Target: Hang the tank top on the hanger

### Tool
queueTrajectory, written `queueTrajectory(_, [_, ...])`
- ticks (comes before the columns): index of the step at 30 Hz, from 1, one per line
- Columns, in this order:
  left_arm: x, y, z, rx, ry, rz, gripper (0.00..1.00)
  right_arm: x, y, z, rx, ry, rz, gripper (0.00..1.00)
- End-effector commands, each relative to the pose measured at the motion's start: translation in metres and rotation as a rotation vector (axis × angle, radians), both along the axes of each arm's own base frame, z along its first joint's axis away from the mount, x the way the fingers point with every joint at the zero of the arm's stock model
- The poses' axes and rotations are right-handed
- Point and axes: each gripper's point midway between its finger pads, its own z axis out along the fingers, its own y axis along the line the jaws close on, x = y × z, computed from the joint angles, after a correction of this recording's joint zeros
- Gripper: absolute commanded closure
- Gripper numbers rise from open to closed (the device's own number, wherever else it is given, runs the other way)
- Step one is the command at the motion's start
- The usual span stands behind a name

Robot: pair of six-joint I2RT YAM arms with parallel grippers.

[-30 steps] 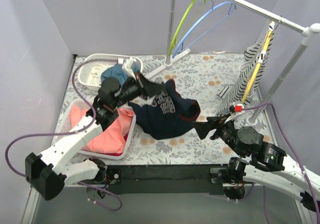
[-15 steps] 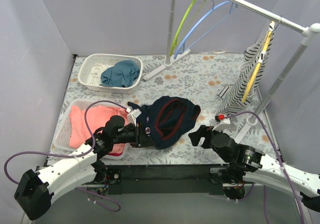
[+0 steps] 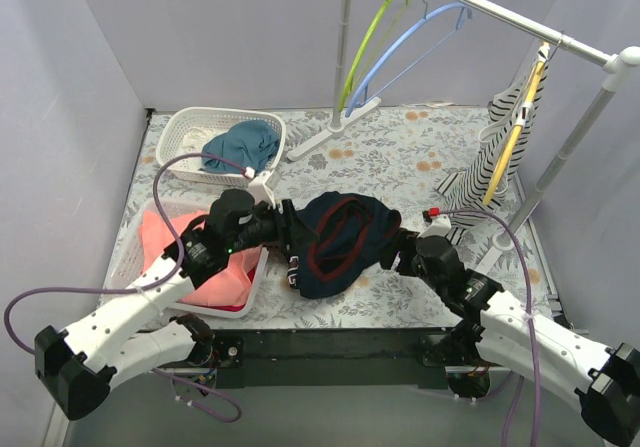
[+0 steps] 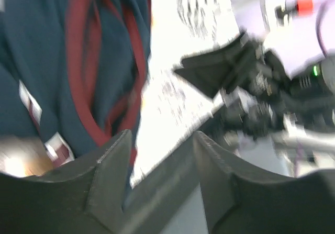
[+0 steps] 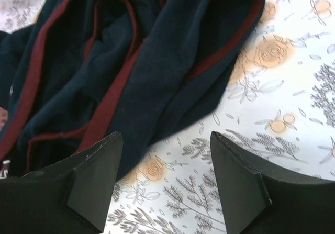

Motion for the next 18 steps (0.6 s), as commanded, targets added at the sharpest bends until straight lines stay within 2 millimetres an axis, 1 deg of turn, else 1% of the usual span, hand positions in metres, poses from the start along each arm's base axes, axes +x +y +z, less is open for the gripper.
queueTrajectory(1, [0.054,0.009,-0.008,0.218,-0.097,0.138,0.54,0.02,0.029,0.049,0.111,-0.086,0.103,0.25])
queueTrajectory(2, [0.061,0.007,-0.012,0.241,-0.102,0.14,0.57,0.023,0.031,0.053,0.114,-0.087,0.107,0.25])
queueTrajectory(3, [0.065,0.004,-0.014,0.256,-0.106,0.132,0.59,0.024,0.033,0.049,0.098,-0.074,0.111,0.25])
queueTrajectory(4, [0.075,-0.003,-0.024,0.291,-0.103,0.117,0.61,0.026,0.034,0.048,0.097,-0.07,0.112,0.26])
queueTrajectory(5, [0.078,-0.006,-0.03,0.305,-0.097,0.112,0.63,0.028,0.034,0.049,0.096,-0.071,0.106,0.26])
queueTrajectory(6, [0.083,-0.009,-0.036,0.325,-0.092,0.103,0.64,0.03,0.034,0.046,0.088,-0.062,0.102,0.26])
queueTrajectory(7, [0.088,-0.014,-0.037,0.331,-0.098,0.096,0.65,0.033,0.033,0.046,0.088,-0.068,0.094,0.26])
queueTrajectory(8, [0.097,-0.014,-0.054,0.388,-0.082,0.107,0.66,0.035,0.033,0.045,0.086,-0.066,0.091,0.26])
queueTrajectory(9, [0.101,-0.014,-0.059,0.409,-0.079,0.113,0.67,0.036,0.032,0.041,0.082,-0.055,0.089,0.26])
queueTrajectory(10, [0.106,-0.016,-0.059,0.415,-0.083,0.121,0.67,0.039,0.031,0.041,0.082,-0.059,0.082,0.26])
queueTrajectory(11, [0.11,-0.017,-0.07,0.441,-0.072,0.121,0.67,0.04,0.031,0.038,0.079,-0.047,0.085,0.26])
queueTrajectory(14, [0.115,-0.025,-0.074,0.44,-0.067,0.105,0.62,0.041,0.03,0.028,0.07,-0.024,0.08,0.26])
queueTrajectory(15, [0.117,-0.026,-0.081,0.458,-0.059,0.106,0.61,0.041,0.028,0.021,0.061,-0.015,0.077,0.26])
queueTrajectory(17, [0.119,-0.028,-0.084,0.467,-0.055,0.105,0.6,0.045,0.027,0.02,0.067,-0.025,0.073,0.25])
queueTrajectory(18, [0.121,-0.027,-0.09,0.484,-0.048,0.109,0.6,0.046,0.027,0.016,0.064,-0.02,0.079,0.26])
